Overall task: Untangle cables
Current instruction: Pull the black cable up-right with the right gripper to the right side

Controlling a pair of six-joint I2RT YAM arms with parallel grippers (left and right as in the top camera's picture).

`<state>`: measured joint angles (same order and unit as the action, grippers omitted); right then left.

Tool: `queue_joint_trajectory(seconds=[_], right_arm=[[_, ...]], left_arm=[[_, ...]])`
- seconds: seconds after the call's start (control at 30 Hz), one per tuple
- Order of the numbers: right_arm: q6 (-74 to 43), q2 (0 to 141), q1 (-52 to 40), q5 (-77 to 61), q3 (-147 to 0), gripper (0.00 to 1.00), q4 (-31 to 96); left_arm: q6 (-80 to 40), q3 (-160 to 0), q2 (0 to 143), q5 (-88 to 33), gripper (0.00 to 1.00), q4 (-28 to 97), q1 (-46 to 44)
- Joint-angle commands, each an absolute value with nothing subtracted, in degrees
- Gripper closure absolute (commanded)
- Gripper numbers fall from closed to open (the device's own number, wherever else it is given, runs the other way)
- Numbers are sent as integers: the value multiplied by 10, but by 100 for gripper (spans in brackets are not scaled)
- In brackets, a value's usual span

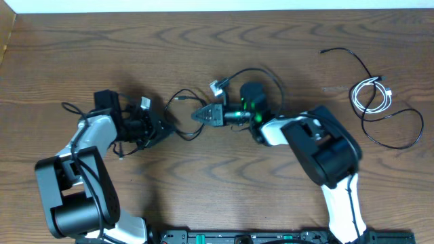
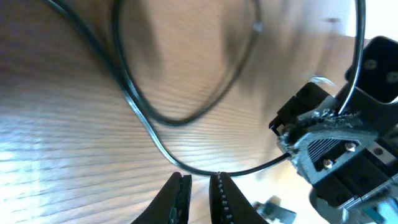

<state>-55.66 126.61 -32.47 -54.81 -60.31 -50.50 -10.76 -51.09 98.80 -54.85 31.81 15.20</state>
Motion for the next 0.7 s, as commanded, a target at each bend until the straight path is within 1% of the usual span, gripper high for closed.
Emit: queue_joint_trajectory(seconds=[0.0,0.07,0.17,0.37,0.43,0.47,0.57,0.6,0.67], right_arm=[[-509,1183,-305,-571,-604,99,-468],[-487,1150,-293,-571,-606,99,-425],[-433,1096,-274,-563,-616,99,-321],[-261,994,-245,-462,-684,99,-22],[-208,975,-239,-441,-719,99,57],[-177,968,-236,-441,-741,99,91],[-77,956,-231,-452,-802,99,149],[-61,954,-229,-451,-816,99,156],[-41,954,-223,-451,-851,99,161]], left_arm=[[-71,-519,992,-656,83,318,179],[-71,-519,992,-656,83,318,187],[-71,-519,992,-656,83,318,191],[-71,-519,992,-634,83,318,190],[-71,-519,992,-623,84,320,190],[-71,-519,992,-619,83,321,190],[-71,-519,992,-618,83,320,190],[-71,-519,992,-618,79,320,190],[-71,-519,992,-607,79,321,188]])
